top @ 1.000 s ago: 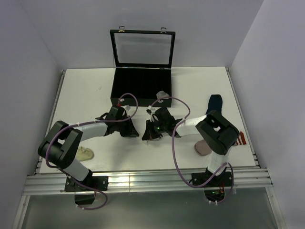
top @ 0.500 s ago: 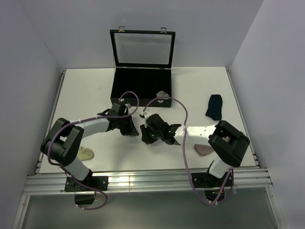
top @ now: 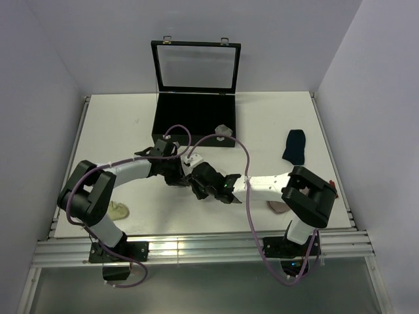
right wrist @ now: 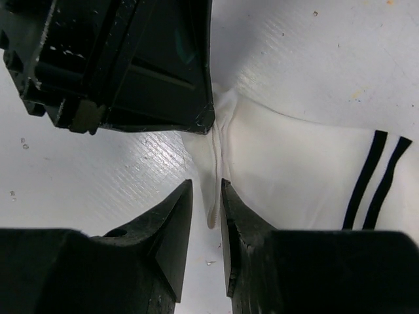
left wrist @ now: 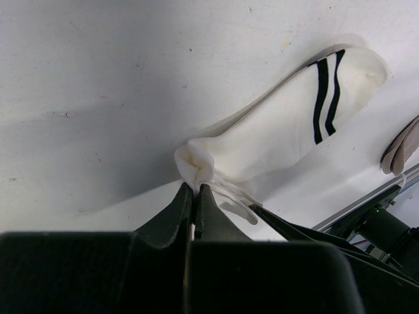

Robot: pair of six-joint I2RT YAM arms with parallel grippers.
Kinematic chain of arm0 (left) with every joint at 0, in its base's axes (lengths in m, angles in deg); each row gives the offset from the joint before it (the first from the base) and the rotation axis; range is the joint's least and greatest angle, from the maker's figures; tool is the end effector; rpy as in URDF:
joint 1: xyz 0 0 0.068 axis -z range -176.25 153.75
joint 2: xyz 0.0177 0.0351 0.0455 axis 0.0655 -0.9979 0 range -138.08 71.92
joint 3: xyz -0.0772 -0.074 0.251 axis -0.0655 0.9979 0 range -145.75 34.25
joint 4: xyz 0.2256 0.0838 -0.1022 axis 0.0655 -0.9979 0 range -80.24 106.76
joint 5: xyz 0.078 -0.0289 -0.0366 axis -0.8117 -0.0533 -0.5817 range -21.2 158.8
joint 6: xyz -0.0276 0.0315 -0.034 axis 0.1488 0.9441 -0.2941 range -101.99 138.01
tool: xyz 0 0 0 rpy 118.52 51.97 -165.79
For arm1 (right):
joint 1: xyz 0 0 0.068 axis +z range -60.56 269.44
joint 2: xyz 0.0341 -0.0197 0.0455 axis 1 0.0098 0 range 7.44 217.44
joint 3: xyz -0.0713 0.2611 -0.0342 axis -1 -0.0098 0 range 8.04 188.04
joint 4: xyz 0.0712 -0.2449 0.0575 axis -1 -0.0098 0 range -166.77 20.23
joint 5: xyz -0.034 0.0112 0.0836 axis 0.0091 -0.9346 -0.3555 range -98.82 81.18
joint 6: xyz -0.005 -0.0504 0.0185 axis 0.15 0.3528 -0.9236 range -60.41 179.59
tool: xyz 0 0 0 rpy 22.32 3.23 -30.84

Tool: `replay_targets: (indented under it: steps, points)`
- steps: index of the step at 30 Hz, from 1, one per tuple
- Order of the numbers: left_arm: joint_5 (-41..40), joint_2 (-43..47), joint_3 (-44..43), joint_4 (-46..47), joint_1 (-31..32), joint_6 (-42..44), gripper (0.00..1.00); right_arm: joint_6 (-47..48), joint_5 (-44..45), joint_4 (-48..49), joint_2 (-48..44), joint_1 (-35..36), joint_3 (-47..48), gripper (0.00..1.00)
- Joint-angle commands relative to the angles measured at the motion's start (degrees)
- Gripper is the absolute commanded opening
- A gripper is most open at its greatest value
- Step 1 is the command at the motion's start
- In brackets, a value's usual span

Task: Roll the socks
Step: Roll the sock at the center of the board.

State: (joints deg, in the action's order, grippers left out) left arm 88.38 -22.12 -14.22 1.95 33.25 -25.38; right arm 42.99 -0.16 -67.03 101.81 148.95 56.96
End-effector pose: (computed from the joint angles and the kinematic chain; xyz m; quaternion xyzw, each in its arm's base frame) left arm 0.2606 -0.1611 0.1504 -0.0721 0.9509 -0.2819 0.1050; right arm 0.1746 0.2861 0.1702 -0.3059 0.8612 0.1920 0.3576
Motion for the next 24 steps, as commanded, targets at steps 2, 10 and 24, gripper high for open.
replay_targets:
  steps: [2,10,24]
  points:
    - [-1.0,-0.4,-2.2,-1.3,-0.1,-0.2,0.01,1.1,1.0,1.9,-0.4,0.5,2.1,0.3]
    - [-1.1,-0.6,-2.6,-1.3,-0.1,-0.4,0.0,1.5,-0.5,2.4,1.9,1.1,3.0,0.24]
    - [-1.0,-0.4,-2.3,-1.4,-0.1,-0.3,0.0,0.9,2.5,3.3,4.3,1.1,2.5,0.28]
